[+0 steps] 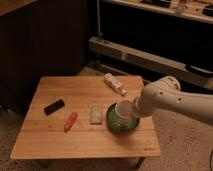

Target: Place the ceramic cup in the ceramic bowl

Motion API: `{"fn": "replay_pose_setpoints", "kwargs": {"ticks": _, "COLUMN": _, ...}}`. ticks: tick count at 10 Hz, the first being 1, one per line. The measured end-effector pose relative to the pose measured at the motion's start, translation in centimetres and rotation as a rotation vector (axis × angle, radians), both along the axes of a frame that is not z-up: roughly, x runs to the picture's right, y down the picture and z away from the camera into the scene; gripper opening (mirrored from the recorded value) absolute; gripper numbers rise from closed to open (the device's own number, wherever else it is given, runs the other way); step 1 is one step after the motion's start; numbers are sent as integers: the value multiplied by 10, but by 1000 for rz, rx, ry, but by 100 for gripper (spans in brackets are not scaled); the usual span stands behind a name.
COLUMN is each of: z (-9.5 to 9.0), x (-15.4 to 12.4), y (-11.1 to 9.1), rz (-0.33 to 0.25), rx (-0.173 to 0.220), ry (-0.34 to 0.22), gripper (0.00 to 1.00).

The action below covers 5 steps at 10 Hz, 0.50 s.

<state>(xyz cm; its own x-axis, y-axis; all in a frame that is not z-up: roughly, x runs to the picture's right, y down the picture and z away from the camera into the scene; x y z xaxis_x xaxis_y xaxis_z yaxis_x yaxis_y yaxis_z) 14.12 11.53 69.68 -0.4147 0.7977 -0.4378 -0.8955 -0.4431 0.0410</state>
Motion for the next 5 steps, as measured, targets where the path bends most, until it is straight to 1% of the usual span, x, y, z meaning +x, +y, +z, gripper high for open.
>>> {"fn": "replay_pose_setpoints", "kwargs": {"ticks": 5, "z": 0, "x": 2, "y": 0, "rz": 2, "rx": 1, "ry": 0, "gripper": 27}}
